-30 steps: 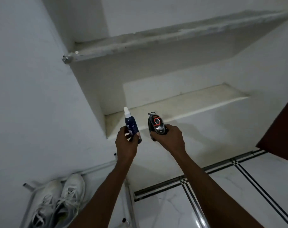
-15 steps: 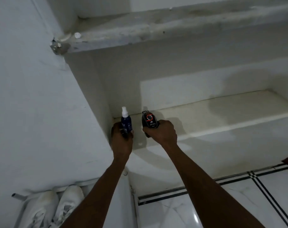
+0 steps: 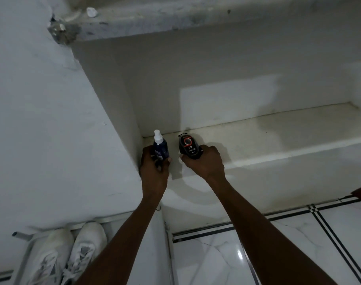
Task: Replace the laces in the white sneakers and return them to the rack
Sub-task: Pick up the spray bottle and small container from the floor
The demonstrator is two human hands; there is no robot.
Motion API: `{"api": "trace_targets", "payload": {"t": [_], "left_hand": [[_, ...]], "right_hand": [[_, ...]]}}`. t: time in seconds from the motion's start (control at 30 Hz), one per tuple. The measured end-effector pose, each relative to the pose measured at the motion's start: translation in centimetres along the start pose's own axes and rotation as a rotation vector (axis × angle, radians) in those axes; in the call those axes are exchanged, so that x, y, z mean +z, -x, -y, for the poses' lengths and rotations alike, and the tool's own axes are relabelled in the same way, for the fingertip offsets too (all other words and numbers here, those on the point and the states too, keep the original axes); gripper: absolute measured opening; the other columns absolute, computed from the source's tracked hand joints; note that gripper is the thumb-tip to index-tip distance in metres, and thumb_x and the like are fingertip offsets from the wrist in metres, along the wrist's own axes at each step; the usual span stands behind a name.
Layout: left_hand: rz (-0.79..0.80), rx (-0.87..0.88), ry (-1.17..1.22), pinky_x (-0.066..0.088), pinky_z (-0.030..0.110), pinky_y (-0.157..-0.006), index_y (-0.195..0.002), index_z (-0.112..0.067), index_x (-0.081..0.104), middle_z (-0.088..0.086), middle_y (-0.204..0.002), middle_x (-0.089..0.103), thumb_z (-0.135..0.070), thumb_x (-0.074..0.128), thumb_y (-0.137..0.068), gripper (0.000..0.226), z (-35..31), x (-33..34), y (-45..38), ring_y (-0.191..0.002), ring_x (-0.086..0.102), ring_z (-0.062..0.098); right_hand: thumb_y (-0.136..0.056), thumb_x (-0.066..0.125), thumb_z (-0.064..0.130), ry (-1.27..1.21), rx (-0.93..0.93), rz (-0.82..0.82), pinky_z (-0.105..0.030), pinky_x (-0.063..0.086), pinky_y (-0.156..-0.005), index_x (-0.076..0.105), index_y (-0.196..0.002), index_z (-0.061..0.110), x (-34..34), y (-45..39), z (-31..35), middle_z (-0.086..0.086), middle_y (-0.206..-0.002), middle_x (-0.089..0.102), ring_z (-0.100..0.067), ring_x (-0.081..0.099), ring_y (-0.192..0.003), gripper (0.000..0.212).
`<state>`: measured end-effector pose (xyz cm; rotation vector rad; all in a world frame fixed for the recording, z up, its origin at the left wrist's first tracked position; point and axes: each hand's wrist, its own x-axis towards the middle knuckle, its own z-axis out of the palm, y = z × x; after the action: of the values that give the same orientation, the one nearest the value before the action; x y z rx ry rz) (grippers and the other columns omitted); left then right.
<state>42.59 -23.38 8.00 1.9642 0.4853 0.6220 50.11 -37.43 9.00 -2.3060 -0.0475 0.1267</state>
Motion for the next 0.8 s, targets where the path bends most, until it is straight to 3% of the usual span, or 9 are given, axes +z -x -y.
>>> {"api": "trace_targets", "payload": {"t": [0.1,0.17,0.27,0.33,0.43,0.53,0.67,0.8], "left_hand": [[-0.002,-0.004,0.0,0.055,0.03,-0.087,-0.123,-0.016,0.054,-0.005,-0.112,0.066,-0.012,0.078,-0.086,0.044,0.2,-0.1,-0.1,-0.102,0.065,0.015],[0.003,-0.014,0.003,0.055,0.033,-0.09,-0.123,-0.015,0.055,-0.002,-0.115,0.067,-0.015,0.079,-0.086,0.044,0.1,-0.2,0.1,-0.105,0.065,0.018],[0.002,-0.02,0.013,0.05,0.021,-0.089,-0.125,-0.011,0.055,-0.003,-0.116,0.064,-0.014,0.08,-0.085,0.047,-0.3,-0.4,0.9,-0.108,0.063,0.018],[0.005,-0.006,0.024,0.046,0.015,-0.089,-0.127,-0.01,0.054,-0.002,-0.118,0.064,-0.017,0.08,-0.086,0.048,-0.7,-0.7,1.8,-0.109,0.061,0.015],[-0.004,0.037,-0.005,0.048,0.028,-0.098,-0.132,-0.008,0.053,0.005,-0.127,0.064,-0.026,0.076,-0.09,0.051,-1.3,-1.5,3.1,-0.116,0.059,0.019],[-0.029,0.063,-0.041,0.044,0.028,-0.102,-0.138,-0.009,0.05,0.007,-0.135,0.06,-0.03,0.071,-0.094,0.053,-2.8,-3.4,4.6,-0.123,0.056,0.02],[-0.039,0.153,-0.075,0.048,0.041,-0.106,-0.139,-0.011,0.05,0.006,-0.136,0.059,-0.033,0.07,-0.095,0.053,-5.6,-7.5,6.7,-0.124,0.057,0.021],[-0.052,0.239,-0.098,0.049,0.043,-0.105,-0.141,-0.014,0.05,0.004,-0.139,0.058,-0.036,0.067,-0.096,0.053,-10.0,-13.2,9.9,-0.124,0.057,0.019]], "right_hand": [[-0.055,0.064,0.076,-0.017,-0.005,-0.001,-0.038,0.059,-0.07,0.065,-0.079,0.018,0.2,-0.1,-0.3,-0.004,-0.072,0.065,-0.02,0.065,-0.074,0.062],[-0.055,0.067,0.078,-0.033,-0.012,-0.019,-0.037,0.059,-0.075,0.067,-0.092,0.014,-0.3,0.4,0.1,-0.007,-0.085,0.067,-0.02,0.066,-0.079,0.074],[-0.067,0.075,0.066,-0.033,-0.033,-0.019,-0.037,0.054,-0.089,0.06,-0.12,0.004,-1.0,1.7,0.8,-0.015,-0.113,0.061,-0.028,0.061,-0.103,0.084],[-0.072,0.073,0.062,-0.022,-0.069,-0.058,-0.041,0.053,-0.089,0.056,-0.124,0.005,-1.4,2.5,0.9,-0.015,-0.117,0.057,-0.032,0.056,-0.111,0.079],[-0.077,0.069,0.057,0.003,-0.163,-0.111,-0.045,0.053,-0.09,0.057,-0.123,0.011,-2.0,3.9,1.4,-0.011,-0.118,0.057,-0.03,0.054,-0.114,0.067],[-0.083,0.07,0.048,0.005,-0.263,-0.124,-0.043,0.05,-0.094,0.055,-0.127,0.013,-3.3,6.2,2.6,-0.009,-0.125,0.055,-0.028,0.052,-0.119,0.057],[-0.087,0.067,0.045,0.011,-0.358,-0.146,-0.046,0.047,-0.102,0.05,-0.137,0.013,-5.5,10.0,4.9,-0.009,-0.14,0.049,-0.027,0.047,-0.13,0.062],[-0.093,0.061,0.043,0.048,-0.454,-0.179,-0.047,0.04,-0.11,0.041,-0.147,0.009,-8.7,15.6,7.7,-0.011,-0.156,0.035,-0.026,0.033,-0.145,0.067]]}}
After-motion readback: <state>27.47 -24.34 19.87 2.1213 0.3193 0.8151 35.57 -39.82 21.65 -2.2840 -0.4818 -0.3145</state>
